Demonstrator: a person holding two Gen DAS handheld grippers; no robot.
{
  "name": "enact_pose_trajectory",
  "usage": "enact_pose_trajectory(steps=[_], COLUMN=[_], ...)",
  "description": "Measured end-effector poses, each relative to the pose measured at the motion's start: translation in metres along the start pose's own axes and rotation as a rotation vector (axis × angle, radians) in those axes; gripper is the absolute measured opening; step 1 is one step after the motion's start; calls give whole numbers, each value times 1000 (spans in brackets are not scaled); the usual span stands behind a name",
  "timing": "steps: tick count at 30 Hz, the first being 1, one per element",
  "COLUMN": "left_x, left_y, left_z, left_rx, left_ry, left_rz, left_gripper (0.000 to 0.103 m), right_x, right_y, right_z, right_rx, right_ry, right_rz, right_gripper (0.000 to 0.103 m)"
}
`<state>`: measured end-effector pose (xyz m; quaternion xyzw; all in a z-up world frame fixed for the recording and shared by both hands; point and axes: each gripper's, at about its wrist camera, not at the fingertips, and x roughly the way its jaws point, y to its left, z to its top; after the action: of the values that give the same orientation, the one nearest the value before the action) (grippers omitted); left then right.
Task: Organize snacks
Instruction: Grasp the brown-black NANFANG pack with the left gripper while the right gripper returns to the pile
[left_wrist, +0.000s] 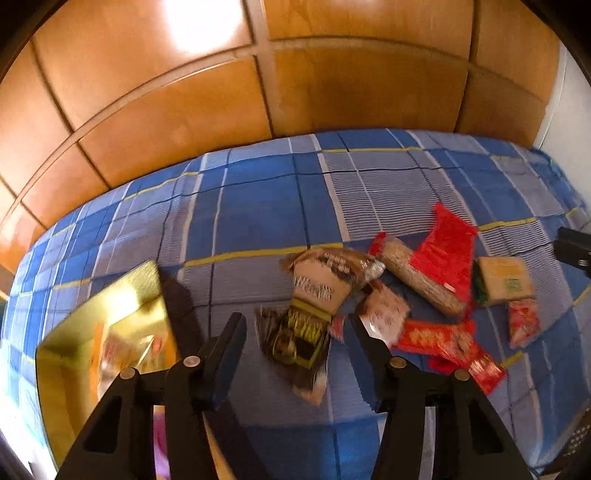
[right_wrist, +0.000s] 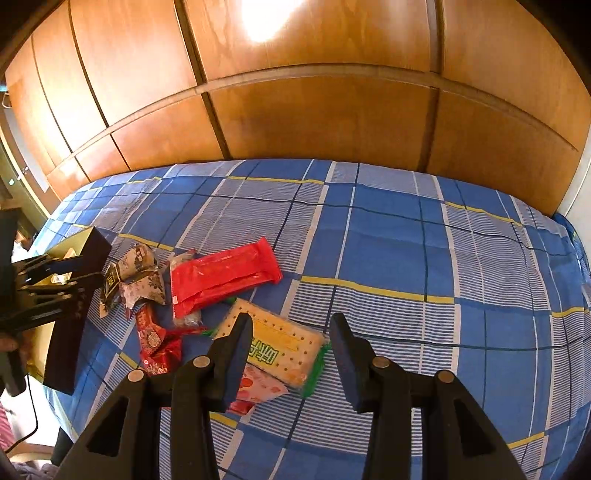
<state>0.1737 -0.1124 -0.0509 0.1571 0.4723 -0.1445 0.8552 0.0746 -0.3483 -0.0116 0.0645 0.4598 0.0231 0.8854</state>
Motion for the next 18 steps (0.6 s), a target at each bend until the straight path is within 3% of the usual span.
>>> enact_pose_trajectory(steps=[8, 10, 12, 18], left_x=[54, 64, 63, 37], left_y=[-11, -6, 3, 8], left_z=[15, 16, 16, 2], left_rx=[68, 30, -46, -87], left_ry=[112, 149, 137, 73], left_rz=[-17, -38, -87, -86], left_gripper=[61, 53, 33, 31], right_x=[0, 1, 1, 0], right_y=[-1, -1, -2, -17], right_z=[1, 2, 2, 4], right_rx=[9, 10, 7, 70], right_ry=[-3, -4, -1, -8], right_rz=[13, 12, 9, -31], right_gripper=[44, 44, 44, 44])
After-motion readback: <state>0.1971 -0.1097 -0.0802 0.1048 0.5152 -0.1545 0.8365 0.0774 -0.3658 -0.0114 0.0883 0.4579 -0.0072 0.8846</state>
